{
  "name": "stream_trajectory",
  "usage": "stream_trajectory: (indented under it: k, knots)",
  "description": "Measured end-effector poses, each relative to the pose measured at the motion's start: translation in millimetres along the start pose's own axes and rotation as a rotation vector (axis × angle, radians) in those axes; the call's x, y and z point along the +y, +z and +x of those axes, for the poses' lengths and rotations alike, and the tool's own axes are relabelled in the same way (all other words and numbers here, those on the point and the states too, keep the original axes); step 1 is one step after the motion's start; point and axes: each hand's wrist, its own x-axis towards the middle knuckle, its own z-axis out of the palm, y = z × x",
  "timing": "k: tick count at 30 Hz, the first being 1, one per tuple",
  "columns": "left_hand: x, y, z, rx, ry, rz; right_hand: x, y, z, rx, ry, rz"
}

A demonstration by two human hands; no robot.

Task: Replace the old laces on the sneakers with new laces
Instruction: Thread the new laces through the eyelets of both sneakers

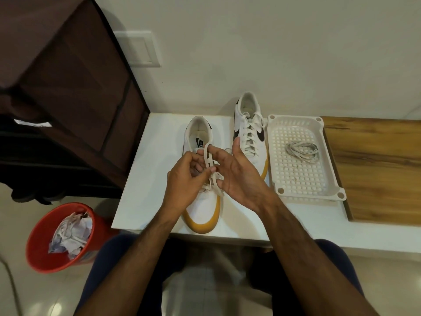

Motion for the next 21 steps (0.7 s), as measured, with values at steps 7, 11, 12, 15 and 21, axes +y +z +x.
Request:
stream_trajectory:
  k: [7,11,12,15,21]
  knots:
    - [2,-13,4,-0.077,-0.05,-0.304,-13,-10,-6,0.261,-0.107,-0.241]
    - [3,-24,5,-0.09,-0.013,-0.405,-21,-37,-13,0.529,-0.178,-0.488]
    - [3,-25,5,-0.089,0.004,-0.391,-21,-40,-15,0.542,-0.193,-0.543]
    - [2,-21,4,-0.072,0.052,-0.32,-21,-36,-15,0.45,-0.212,-0.586]
    - [7,-9,-2,-0.232,0.232,-0.129,-26,-16,-17,0.174,-0.209,-0.588]
